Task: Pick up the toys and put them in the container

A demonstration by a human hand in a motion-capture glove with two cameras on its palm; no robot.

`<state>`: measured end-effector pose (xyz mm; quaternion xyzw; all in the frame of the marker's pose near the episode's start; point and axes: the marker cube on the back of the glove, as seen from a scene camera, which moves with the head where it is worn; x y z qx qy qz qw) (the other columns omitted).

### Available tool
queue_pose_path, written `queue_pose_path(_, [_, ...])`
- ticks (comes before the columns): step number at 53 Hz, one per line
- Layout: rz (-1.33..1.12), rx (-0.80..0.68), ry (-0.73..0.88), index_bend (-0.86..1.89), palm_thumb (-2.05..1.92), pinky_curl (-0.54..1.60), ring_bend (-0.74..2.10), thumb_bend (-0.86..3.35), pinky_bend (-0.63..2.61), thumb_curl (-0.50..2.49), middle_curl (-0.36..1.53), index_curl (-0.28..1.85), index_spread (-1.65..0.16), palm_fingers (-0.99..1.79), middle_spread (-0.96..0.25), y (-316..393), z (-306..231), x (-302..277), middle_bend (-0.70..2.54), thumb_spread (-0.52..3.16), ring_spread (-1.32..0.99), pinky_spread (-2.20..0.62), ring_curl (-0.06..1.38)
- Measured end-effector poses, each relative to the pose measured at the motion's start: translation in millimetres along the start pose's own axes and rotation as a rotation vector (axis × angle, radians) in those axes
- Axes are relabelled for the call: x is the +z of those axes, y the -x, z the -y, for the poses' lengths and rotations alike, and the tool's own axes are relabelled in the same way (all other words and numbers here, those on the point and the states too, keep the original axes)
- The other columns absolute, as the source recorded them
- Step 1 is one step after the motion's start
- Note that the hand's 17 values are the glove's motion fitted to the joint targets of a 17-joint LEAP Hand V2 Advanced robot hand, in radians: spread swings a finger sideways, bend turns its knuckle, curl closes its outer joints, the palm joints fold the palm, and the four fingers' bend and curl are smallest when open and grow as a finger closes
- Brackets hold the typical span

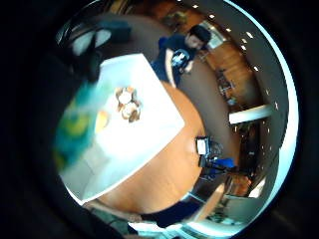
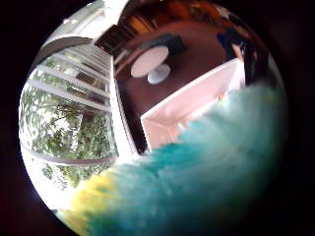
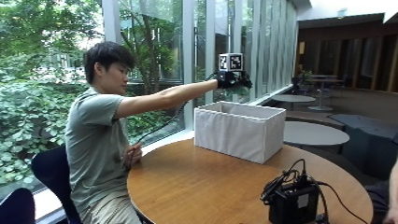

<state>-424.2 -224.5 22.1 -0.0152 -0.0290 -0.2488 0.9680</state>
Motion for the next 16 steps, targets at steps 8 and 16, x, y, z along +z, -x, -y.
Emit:
queue_pose_path(8, [0.017, 0.007, 0.085, 0.59, 0.12, 0.58, 0.6, -0.09, 0.98, 0.8, 0.56, 0.81, -0.22, -0.46, -0.16, 1, -2, 15, 0.43, 1.05, -0.16, -0.1, 0.48])
queue_pose_path(16, [0.055, -0.077, 0.063, 0.33, 0.0, 0.51, 0.36, -0.04, 0.89, 0.65, 0.47, 0.65, -0.26, -0.26, -0.13, -1, -7, 19, 0.21, 1.18, -0.09, -0.01, 0.36])
